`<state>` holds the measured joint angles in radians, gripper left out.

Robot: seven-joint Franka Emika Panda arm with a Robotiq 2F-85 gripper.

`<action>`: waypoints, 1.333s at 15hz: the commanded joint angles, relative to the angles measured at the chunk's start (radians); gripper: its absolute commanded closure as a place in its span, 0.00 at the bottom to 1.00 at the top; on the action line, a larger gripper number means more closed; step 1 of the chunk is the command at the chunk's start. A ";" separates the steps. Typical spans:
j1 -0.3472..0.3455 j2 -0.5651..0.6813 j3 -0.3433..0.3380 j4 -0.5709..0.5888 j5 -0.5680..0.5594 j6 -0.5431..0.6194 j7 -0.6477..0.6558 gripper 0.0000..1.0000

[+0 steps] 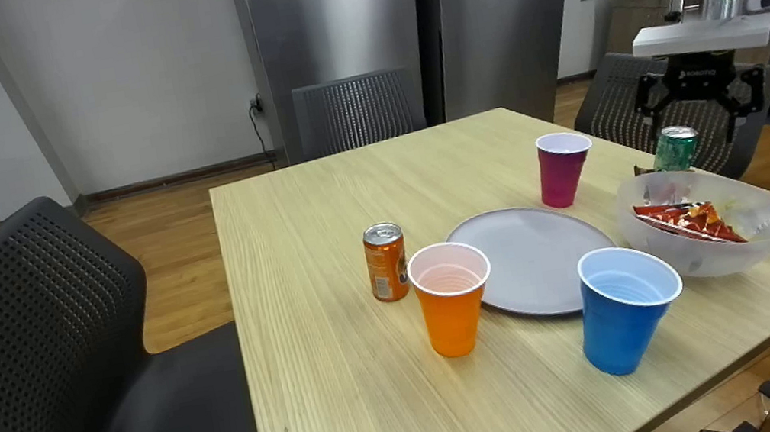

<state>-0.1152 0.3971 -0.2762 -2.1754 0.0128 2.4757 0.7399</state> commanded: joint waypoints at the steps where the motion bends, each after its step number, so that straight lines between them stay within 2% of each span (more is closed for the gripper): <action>1: -0.001 0.087 -0.008 0.102 -0.004 -0.020 -0.008 0.00; 10: 0.007 0.232 -0.013 0.233 -0.005 -0.046 -0.021 0.00; 20: 0.024 0.263 0.001 0.253 0.006 -0.056 -0.071 0.00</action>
<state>-0.0904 0.6456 -0.2816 -1.9535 0.0114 2.4666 0.7030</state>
